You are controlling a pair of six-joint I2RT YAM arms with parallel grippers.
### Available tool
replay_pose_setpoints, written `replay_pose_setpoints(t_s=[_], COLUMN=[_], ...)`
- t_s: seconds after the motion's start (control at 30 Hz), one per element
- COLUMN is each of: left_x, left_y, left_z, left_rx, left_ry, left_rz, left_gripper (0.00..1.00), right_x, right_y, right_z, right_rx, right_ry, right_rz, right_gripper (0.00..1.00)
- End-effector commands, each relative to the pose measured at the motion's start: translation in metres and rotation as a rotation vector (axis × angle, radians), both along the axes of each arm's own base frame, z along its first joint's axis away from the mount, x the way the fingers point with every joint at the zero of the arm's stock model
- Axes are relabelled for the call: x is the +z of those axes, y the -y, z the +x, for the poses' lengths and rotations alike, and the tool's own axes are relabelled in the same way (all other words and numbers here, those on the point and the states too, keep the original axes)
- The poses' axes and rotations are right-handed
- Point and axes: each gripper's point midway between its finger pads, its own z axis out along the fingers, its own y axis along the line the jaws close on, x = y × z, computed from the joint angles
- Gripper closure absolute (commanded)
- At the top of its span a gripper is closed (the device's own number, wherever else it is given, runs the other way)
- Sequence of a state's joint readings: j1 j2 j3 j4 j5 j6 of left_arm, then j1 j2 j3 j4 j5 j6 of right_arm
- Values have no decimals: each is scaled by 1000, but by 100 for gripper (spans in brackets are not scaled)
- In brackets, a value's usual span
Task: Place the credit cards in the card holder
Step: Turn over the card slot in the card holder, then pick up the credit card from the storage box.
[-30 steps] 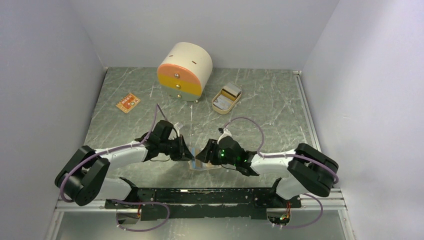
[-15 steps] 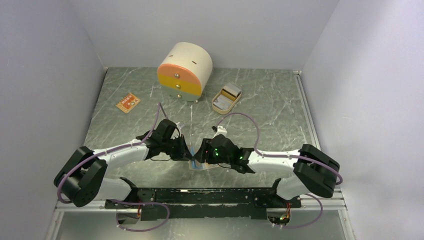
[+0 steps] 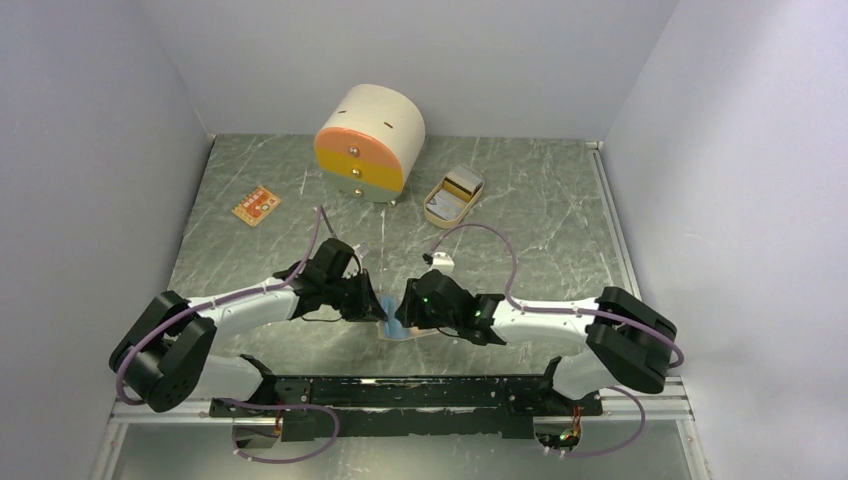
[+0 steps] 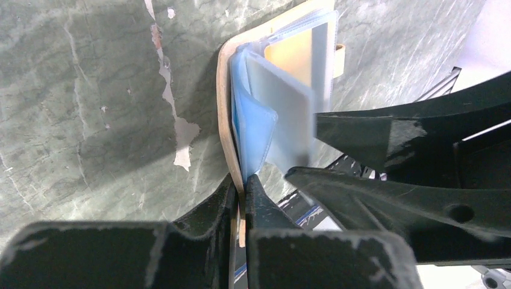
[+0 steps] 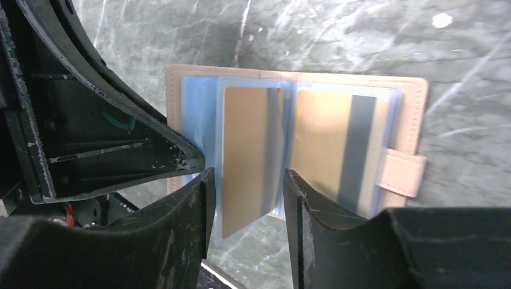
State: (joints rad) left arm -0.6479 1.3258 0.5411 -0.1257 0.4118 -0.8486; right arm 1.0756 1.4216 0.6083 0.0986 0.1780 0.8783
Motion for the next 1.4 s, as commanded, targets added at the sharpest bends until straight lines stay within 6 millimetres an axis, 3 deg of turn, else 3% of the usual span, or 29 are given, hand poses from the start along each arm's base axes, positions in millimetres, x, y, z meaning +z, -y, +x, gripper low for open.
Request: replay_pose_setpoints(t_s=[0.0, 0.13, 0.3, 0.47, 0.57, 0.73, 0.9, 0.97, 1.1, 1.37], left_x=[-2, -4, 1, 9, 10, 7, 3, 3, 6, 12], left_y=[1, 2, 3, 10, 11, 5, -1, 1, 5, 8], left_z=[1, 2, 8, 7, 6, 10, 17, 17, 19, 16], left_rx=[-18, -32, -39, -57, -60, -45, -39, -48, -71, -136], left_ry=[11, 11, 30, 32, 30, 44, 56, 56, 66, 87], left_rz=[19, 28, 11, -90, -112, -69, -18, -28, -48, -66], left_gripper=[91, 91, 78, 69, 67, 66, 64, 68, 91, 91], right_x=[3, 1, -1, 23, 43, 77, 98, 102, 97, 83], right_y=[27, 50, 71, 69, 67, 86, 115, 124, 133, 139], right_z=[7, 7, 8, 20, 37, 92, 156, 179, 225, 298], right_rx=[-64, -112, -160, -145, -115, -121, -166, -160, -116, -45], right_ry=[50, 63, 69, 125, 175, 304, 411, 441, 474, 528], right_rz=[-94, -139, -164, -134, -117, -172, -283, -324, -459, -662], right_gripper=[53, 54, 54, 53, 52, 49, 46, 43, 39, 36])
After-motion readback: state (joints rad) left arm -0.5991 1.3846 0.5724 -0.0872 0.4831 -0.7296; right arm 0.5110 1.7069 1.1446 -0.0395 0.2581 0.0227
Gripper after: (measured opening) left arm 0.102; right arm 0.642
